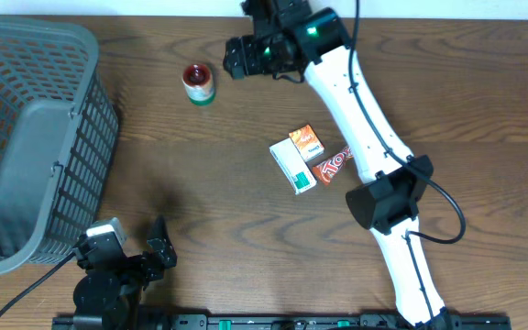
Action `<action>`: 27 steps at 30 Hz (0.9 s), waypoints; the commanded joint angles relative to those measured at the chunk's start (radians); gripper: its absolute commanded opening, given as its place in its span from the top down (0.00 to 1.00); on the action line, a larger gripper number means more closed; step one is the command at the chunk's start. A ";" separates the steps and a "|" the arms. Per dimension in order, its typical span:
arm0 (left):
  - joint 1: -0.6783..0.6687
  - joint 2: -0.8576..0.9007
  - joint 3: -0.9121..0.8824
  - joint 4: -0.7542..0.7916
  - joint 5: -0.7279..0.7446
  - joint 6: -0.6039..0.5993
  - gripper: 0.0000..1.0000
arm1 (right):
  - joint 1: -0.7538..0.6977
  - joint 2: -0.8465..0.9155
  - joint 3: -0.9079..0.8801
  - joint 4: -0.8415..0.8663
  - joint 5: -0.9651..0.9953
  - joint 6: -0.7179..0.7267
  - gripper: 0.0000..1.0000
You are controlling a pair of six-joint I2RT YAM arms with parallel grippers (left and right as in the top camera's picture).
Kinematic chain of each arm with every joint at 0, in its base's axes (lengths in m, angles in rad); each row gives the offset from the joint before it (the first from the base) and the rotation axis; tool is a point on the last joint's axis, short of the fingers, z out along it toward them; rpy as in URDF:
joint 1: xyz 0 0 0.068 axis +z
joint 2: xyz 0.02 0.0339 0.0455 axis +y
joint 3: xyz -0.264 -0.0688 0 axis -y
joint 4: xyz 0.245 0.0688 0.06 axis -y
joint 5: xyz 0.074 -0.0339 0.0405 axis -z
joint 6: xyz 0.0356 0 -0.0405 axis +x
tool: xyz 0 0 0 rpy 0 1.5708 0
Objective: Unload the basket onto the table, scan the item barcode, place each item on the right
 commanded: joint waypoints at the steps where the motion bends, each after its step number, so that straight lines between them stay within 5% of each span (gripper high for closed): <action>1: -0.003 -0.001 -0.002 0.000 0.013 0.016 0.02 | 0.042 -0.006 -0.026 -0.003 0.079 -0.030 0.12; 14: -0.003 -0.001 -0.002 0.000 0.013 0.016 0.02 | 0.097 -0.006 -0.074 0.101 0.143 -0.018 0.01; 27: -0.003 -0.001 -0.002 0.000 0.013 0.016 0.02 | 0.195 0.029 -0.385 0.719 0.408 -0.034 0.01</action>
